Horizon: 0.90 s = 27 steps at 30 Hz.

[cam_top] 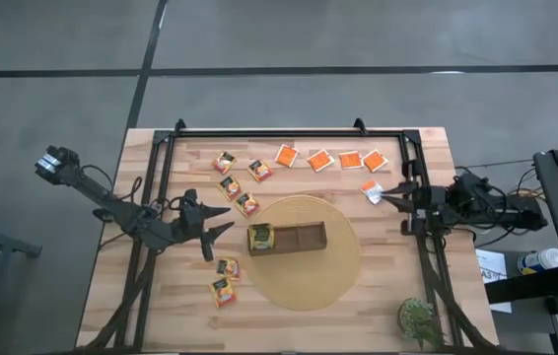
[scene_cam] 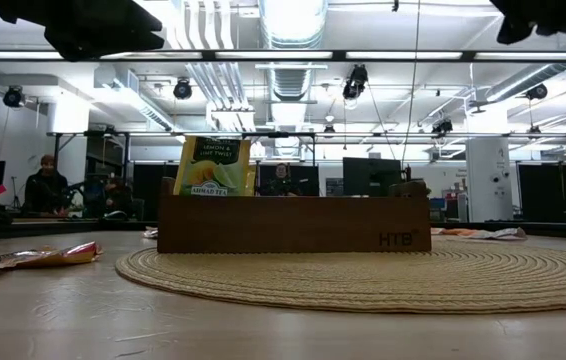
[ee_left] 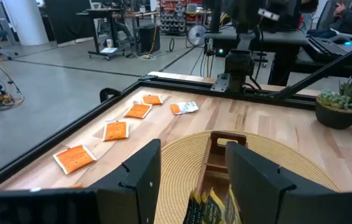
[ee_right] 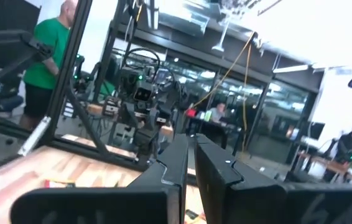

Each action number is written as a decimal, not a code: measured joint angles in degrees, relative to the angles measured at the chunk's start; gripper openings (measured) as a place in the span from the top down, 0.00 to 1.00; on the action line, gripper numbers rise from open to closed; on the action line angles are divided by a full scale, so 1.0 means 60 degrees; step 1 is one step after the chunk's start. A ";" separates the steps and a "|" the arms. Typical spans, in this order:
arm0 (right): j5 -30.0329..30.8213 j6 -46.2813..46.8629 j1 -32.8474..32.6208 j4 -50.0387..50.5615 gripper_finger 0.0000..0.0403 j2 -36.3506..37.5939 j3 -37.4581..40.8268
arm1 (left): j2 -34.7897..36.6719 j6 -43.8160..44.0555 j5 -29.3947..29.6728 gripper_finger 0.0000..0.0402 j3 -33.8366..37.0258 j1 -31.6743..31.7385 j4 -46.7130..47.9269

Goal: Pick & Place Tea
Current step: Put the yellow tea bag into the middle section of the wooden organizer

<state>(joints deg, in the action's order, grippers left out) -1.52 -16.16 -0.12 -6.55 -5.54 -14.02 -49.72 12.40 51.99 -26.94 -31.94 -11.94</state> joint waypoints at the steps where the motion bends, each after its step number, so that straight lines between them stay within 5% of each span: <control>1: 0.0012 -0.0158 0.0004 -0.0043 0.93 0.0218 0.0208 | 0.0001 0.0006 0.0000 0.57 0.0001 0.0000 0.0000; 13: 0.0556 -0.0336 0.0052 -0.1982 0.93 0.0926 0.2146 | -0.0027 0.0274 -0.0042 0.57 0.0004 0.0002 -0.0004; 27: 0.0235 0.0377 0.0048 -0.0216 0.93 0.0926 0.1439 | -0.0050 0.0289 -0.0171 0.57 0.0004 0.0001 -0.0004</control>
<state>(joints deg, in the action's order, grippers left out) -0.11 -13.90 0.16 -7.85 0.01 -5.39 -50.02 14.13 50.96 -26.92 -31.94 -11.97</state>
